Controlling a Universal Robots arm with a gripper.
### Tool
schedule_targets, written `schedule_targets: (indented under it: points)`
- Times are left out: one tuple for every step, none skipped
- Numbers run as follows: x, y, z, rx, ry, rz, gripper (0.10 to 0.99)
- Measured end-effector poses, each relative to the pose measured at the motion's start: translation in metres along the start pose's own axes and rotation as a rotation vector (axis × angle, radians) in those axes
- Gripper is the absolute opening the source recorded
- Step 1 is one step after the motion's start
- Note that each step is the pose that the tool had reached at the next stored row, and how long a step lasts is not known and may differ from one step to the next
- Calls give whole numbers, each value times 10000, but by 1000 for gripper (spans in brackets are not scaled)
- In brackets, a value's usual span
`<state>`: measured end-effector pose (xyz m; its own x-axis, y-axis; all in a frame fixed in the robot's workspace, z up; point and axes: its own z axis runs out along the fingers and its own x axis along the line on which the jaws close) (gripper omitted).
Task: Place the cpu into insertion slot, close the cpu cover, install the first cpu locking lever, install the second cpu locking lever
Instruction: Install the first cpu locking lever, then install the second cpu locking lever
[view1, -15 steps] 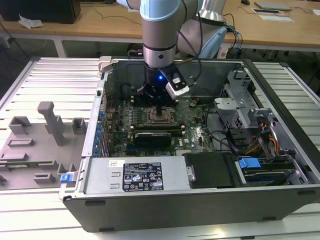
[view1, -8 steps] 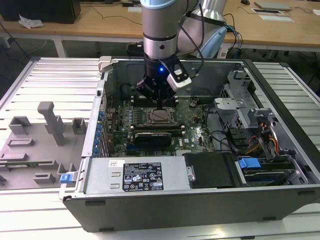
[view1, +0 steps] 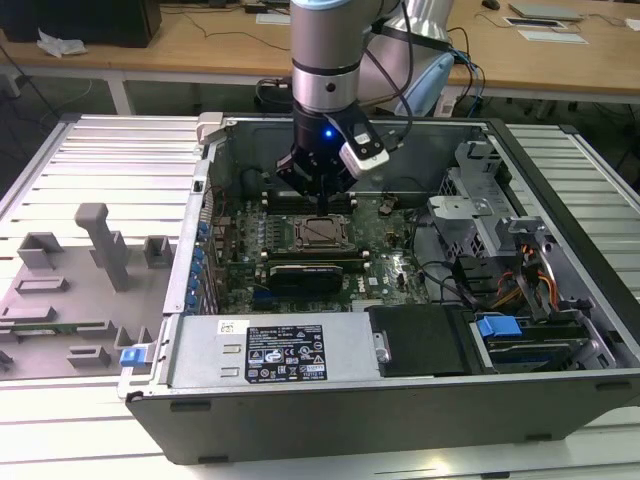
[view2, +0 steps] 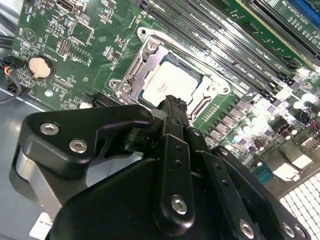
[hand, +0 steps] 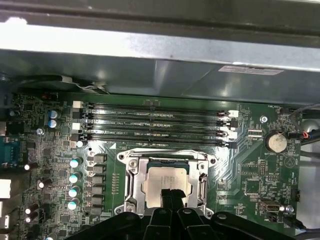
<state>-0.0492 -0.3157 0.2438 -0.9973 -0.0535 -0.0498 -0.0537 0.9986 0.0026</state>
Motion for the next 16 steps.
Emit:
schedule_targets:
  points:
    - [0, 0, -4, -2, 0, 0, 106]
    - [-1, 0, -4, -4, -2, -1, 106]
    - [-1, 0, -4, -4, -1, -2, 106]
    - [-1, 0, -6, -3, -1, -1, 106]
    - [-1, 0, -6, -2, -1, -2, 106]
    - [-1, 0, -7, -2, -1, -2, 106]
    - [-1, 0, -7, -2, 0, -1, 106]
    - [-1, 0, -7, -3, 0, -2, 106]
    - [-1, 0, -7, -2, 0, -2, 106]
    - [-1, 0, -7, -2, 0, -2, 106]
    - [-1, 0, -8, -3, 0, -2, 106]
    - [-1, 0, -8, -2, -1, -1, 106]
    - [-1, 0, -8, -2, -1, -1, 106]
    - [-1, 0, -9, -2, -1, -1, 106]
    - [-1, 0, -9, -2, 0, -2, 106]
    - [-1, 0, -13, 1, 2, -2, 106]
